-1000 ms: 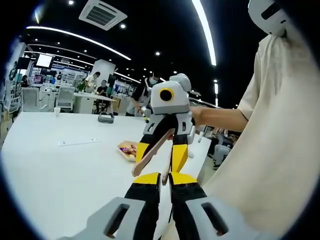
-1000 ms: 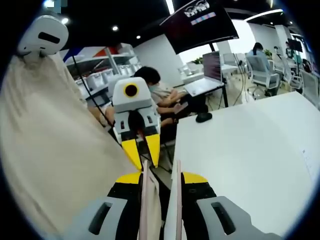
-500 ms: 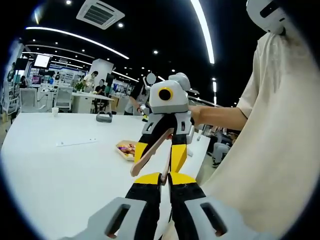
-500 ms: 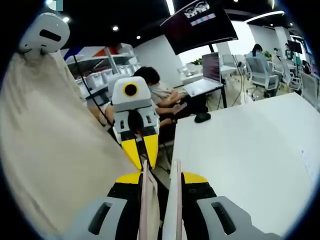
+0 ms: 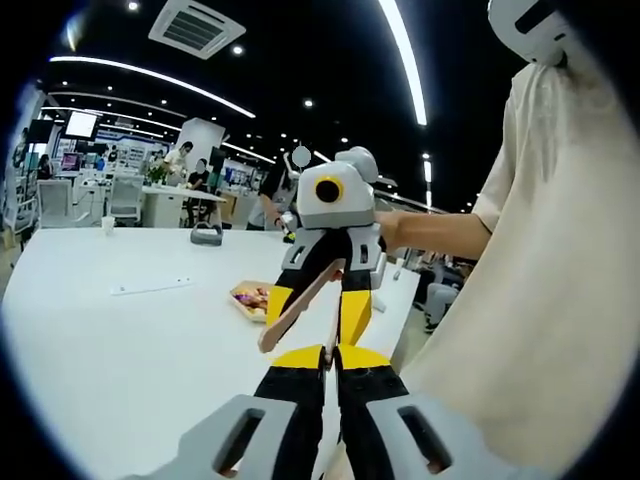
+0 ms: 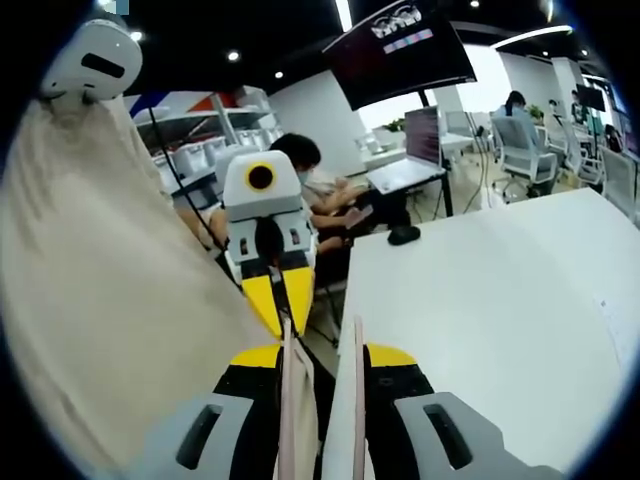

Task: Place the target food into the container with the food tongs after gripping and lifting it, then release it inside without dropping or visibly crushing the food.

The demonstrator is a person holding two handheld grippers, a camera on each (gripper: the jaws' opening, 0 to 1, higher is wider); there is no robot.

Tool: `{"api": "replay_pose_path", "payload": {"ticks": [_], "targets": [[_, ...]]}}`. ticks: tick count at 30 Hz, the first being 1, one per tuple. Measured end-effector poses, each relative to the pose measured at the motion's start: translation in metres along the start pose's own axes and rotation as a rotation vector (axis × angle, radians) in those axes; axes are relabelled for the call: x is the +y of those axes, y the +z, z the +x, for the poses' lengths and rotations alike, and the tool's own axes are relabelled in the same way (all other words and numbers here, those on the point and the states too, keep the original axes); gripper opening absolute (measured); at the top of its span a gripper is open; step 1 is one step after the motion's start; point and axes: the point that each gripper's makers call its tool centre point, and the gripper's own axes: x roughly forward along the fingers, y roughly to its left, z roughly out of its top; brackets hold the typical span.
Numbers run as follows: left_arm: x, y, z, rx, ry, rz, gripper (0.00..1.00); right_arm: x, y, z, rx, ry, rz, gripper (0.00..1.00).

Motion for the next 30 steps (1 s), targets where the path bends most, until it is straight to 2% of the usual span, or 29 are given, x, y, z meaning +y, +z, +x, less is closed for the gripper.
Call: {"api": "replay_pose_path", "payload": {"ticks": [3, 13, 18, 30], "targets": [[-0.001, 0.002, 0.0, 0.003, 0.0, 0.018, 0.0, 0.0, 0.001, -0.001, -0.006, -0.002, -0.001, 0.31], [-0.004, 0.005, -0.003, -0.017, -0.02, -0.007, 0.0, 0.0, 0.001, 0.0, -0.021, 0.006, 0.009, 0.33], [-0.006, 0.01, -0.007, -0.035, -0.019, 0.014, 0.0, 0.001, 0.001, 0.001, -0.022, 0.015, 0.007, 0.34], [-0.004, 0.012, -0.013, -0.042, -0.015, 0.002, 0.0, -0.002, -0.007, -0.002, 0.009, -0.012, -0.014, 0.33]]}}
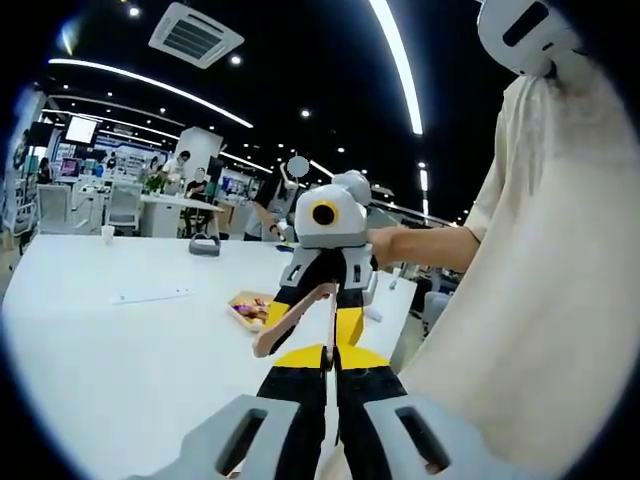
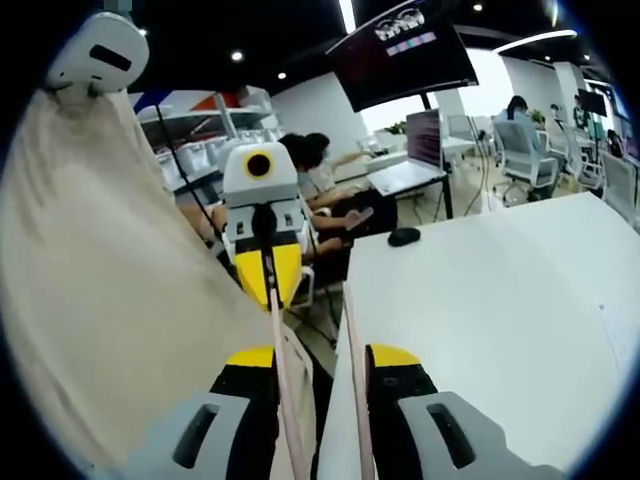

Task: Place the target food into the container with the food tongs after gripping and lifting it, then release it inside without dropping or visibly crushing the food.

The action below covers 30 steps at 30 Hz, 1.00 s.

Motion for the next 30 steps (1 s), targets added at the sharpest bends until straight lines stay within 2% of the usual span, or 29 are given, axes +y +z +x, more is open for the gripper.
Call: {"api": "replay_pose_path", "payload": {"ticks": [7, 30], "targets": [[0.001, -0.001, -0.004, 0.002, 0.003, -0.007, 0.0, -0.002, -0.005, -0.009, 0.021, -0.021, -0.004, 0.3], [0.005, -0.009, -0.018, 0.023, 0.01, -0.021, 0.0, -0.01, -0.019, -0.031, 0.019, -0.089, 0.013, 0.22]]}}
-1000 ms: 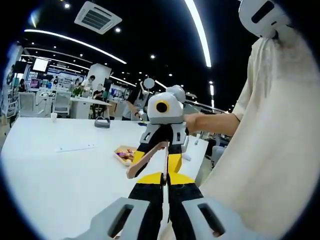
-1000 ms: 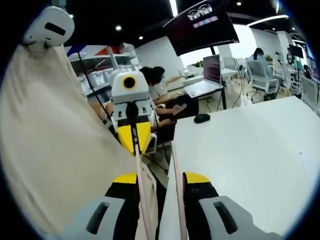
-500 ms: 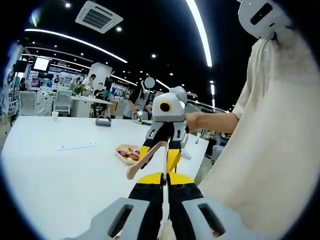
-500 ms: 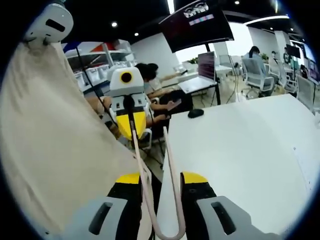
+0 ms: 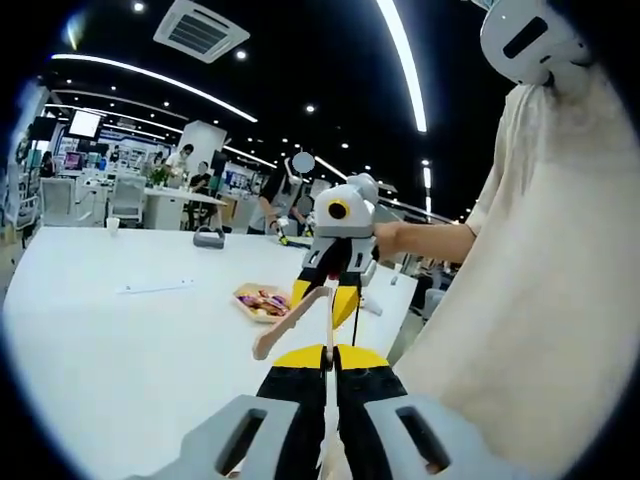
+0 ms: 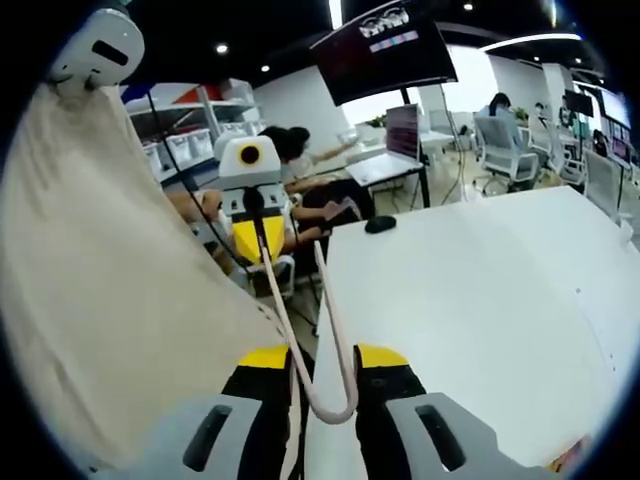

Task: Place the target food into the container with the food tongs after gripping and lifting it, then release it inside without dropping or visibly crushing the food.

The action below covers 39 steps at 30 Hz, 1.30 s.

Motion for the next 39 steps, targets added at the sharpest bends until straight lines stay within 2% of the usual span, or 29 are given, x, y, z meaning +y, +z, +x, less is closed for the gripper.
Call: {"api": "replay_pose_path", "payload": {"ticks": [15, 19, 29, 39], "targets": [[-0.001, -0.004, 0.004, 0.028, -0.019, -0.013, 0.0, 0.001, -0.011, -0.01, -0.005, -0.02, 0.024, 0.2], [-0.003, -0.007, 0.01, 0.053, -0.037, -0.018, 0.0, 0.0, -0.023, -0.016, 0.009, -0.04, 0.037, 0.19], [-0.006, -0.013, 0.026, 0.092, -0.066, -0.022, 0.0, 0.001, -0.039, -0.027, 0.002, -0.069, 0.068, 0.18], [-0.005, -0.023, 0.05, 0.134, -0.058, -0.015, 0.0, -0.008, -0.061, -0.04, 0.033, -0.142, 0.101, 0.18]]}}
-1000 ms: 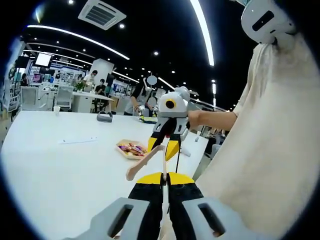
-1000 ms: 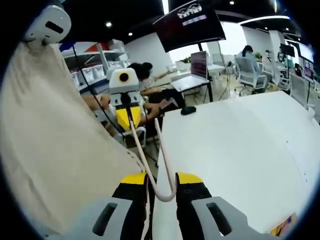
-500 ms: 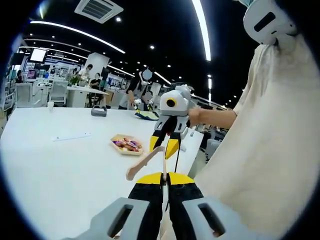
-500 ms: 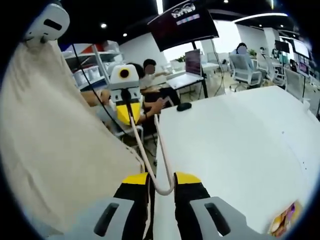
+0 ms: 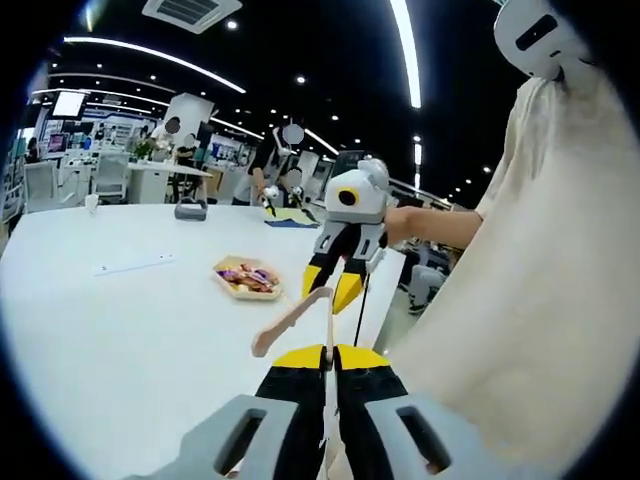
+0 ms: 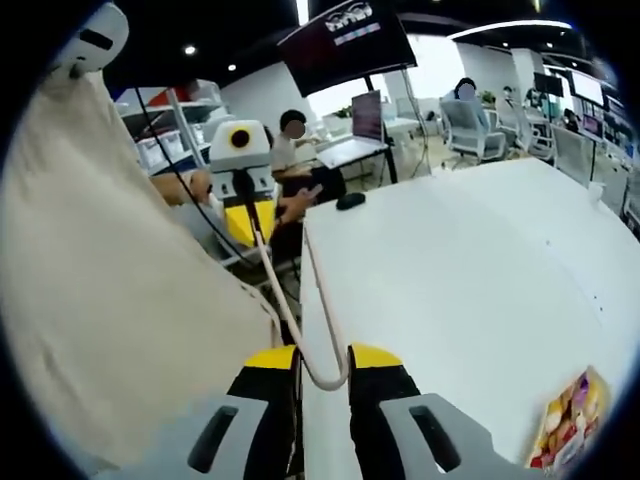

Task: Place the target food into the container with the food tongs after gripping and lifting it, then release it inside without dropping or visibly crushing the food.

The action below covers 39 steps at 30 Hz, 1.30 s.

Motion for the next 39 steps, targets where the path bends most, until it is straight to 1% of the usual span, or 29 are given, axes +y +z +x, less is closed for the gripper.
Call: {"api": "replay_pose_path", "payload": {"ticks": [3, 4, 7, 9, 11, 12, 14, 16, 18, 20, 26, 29, 33, 36, 39], "targets": [[0.001, -0.002, 0.011, 0.008, 0.004, 0.0, 0.0, -0.006, -0.008, -0.005, 0.008, -0.029, 0.016, 0.18], [0.002, -0.003, 0.017, 0.018, 0.006, 0.003, 0.0, -0.008, -0.013, -0.007, 0.014, -0.043, 0.032, 0.18], [0.003, -0.005, 0.027, 0.034, 0.002, 0.01, 0.0, -0.012, -0.024, -0.011, 0.025, -0.067, 0.046, 0.18], [0.004, -0.01, 0.035, 0.051, -0.001, 0.017, 0.0, -0.017, -0.036, -0.013, 0.034, -0.095, 0.063, 0.18], [0.007, -0.016, 0.043, 0.06, -0.004, 0.009, 0.0, -0.019, -0.042, -0.014, 0.04, -0.113, 0.072, 0.18], [0.008, -0.02, 0.048, 0.064, -0.009, 0.0, 0.0, -0.02, -0.051, -0.016, 0.049, -0.127, 0.085, 0.18], [0.007, -0.026, 0.057, 0.075, -0.015, -0.011, 0.0, -0.024, -0.062, -0.019, 0.058, -0.145, 0.089, 0.19], [0.005, -0.03, 0.064, 0.085, -0.02, -0.017, 0.0, -0.026, -0.071, -0.022, 0.067, -0.154, 0.099, 0.19], [0.003, -0.033, 0.069, 0.101, -0.02, -0.014, 0.0, -0.026, -0.075, -0.024, 0.07, -0.159, 0.099, 0.19], [0.001, -0.036, 0.075, 0.116, -0.023, -0.009, 0.0, -0.027, -0.083, -0.026, 0.082, -0.167, 0.103, 0.19], [0.001, -0.043, 0.093, 0.154, -0.025, 0.009, 0.0, -0.033, -0.1, -0.033, 0.098, -0.19, 0.111, 0.19], [0.001, -0.045, 0.1, 0.167, -0.016, 0.012, 0.0, -0.037, -0.108, -0.036, 0.098, -0.204, 0.124, 0.19], [0.001, -0.053, 0.114, 0.194, -0.014, 0.011, 0.0, -0.041, -0.125, -0.038, 0.094, -0.226, 0.156, 0.19], [-0.002, -0.06, 0.125, 0.223, -0.028, 0.018, 0.0, -0.041, -0.141, -0.041, 0.095, -0.243, 0.183, 0.19], [-0.003, -0.063, 0.132, 0.239, -0.04, 0.023, 0.0, -0.042, -0.148, -0.043, 0.086, -0.253, 0.2, 0.19]]}}
